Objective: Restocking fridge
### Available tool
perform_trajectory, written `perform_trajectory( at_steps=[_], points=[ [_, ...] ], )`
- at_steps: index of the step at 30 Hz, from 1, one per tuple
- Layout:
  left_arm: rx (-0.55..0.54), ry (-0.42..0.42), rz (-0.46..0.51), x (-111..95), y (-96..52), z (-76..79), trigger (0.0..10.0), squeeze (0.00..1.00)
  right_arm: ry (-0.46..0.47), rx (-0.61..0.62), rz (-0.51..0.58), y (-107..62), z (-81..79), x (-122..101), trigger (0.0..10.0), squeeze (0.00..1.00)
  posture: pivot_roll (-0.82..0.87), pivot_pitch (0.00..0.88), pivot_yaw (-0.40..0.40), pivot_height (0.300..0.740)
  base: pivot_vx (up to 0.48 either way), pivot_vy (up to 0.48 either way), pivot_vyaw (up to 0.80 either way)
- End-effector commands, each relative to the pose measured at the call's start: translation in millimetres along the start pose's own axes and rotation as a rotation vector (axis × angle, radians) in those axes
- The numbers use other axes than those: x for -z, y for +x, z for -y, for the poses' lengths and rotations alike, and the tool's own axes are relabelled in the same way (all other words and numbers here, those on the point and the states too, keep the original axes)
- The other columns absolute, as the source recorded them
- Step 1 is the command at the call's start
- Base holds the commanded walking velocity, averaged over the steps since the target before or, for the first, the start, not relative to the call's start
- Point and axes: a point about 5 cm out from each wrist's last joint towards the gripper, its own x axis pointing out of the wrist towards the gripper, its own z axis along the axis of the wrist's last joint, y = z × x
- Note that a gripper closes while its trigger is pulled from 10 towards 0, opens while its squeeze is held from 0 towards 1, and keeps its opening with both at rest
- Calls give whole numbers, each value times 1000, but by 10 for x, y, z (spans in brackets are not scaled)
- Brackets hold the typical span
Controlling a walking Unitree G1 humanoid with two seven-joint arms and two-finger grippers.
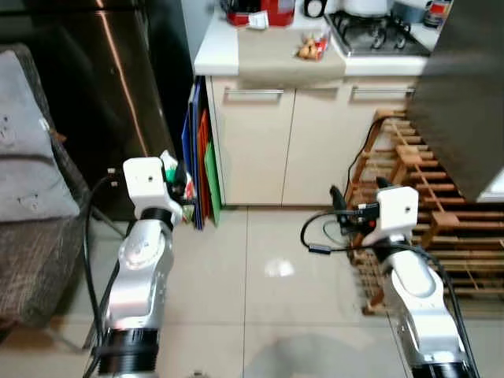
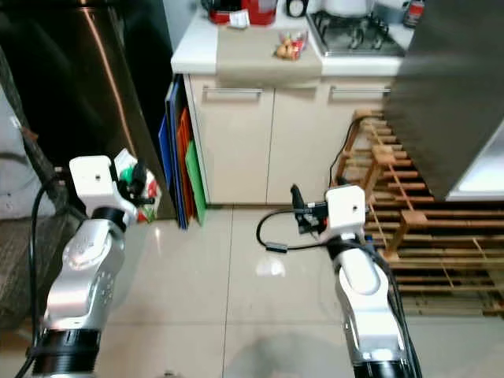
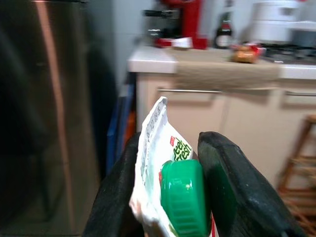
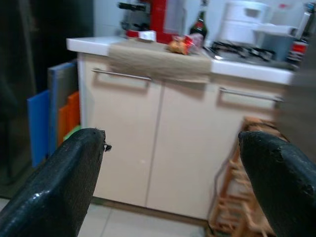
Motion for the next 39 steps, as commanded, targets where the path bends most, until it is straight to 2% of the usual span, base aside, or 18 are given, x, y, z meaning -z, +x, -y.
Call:
perform_trajectory(
  at_steps=[1, 8, 9, 10, 13, 17, 21, 22, 27, 39],
  points=[
    [9, 3, 1, -7, 23, -26, 10000, 0, 12, -9, 7, 1, -25, -13, 10000, 0, -110, 0, 43, 740, 0, -454, 0],
    [-12, -8, -34, 83, -14, -85, 10000, 0, 15, -3, 12, 3, -41, -13, 10000, 0, -114, 0, 48, 740, 0, -454, 0],
    [-50, 13, -62, 149, -115, -233, 10000, 0, 77, 59, -7, -47, -5, 28, 10000, 0, -110, 0, 44, 740, 0, -454, 0],
    [-50, 13, -62, 149, -115, -233, 10000, 0, 77, 59, -7, -47, -5, 28, 10000, 0, -110, 0, 44, 740, 0, -454, 0],
    [-92, 32, -105, 226, -278, -406, 10000, 0, 143, 149, -46, -176, 72, 118, 10000, 0, -102, 0, 37, 740, 0, -454, 0],
    [-100, 18, -104, 227, -286, -387, 10000, 0, 166, 179, -70, -209, 132, 174, 10000, 0, -96, 0, 29, 740, 0, -454, 0],
    [-88, 2, -61, 146, -183, -267, 10000, 0, 169, 180, -58, -127, 186, 143, 10000, 0, -95, 0, 28, 740, 0, -452, 0],
    [-55, 11, -38, 100, -129, -203, 10000, 0, 146, 150, -39, -74, 163, 101, 10000, 0, -96, 0, 28, 740, 0, -450, 0],
    [-25, 7, -25, 57, -85, -166, 10000, 0, 138, 133, -30, -55, 131, 70, 10000, 0, -98, 0, 30, 740, 0, -434, 0],
    [57, 8, -24, 39, 42, -30, 10000, 0, 118, 120, -38, -129, 76, 113, 10000, 0, -139, 0, 68, 740, 167, -410, 0]
  ],
)
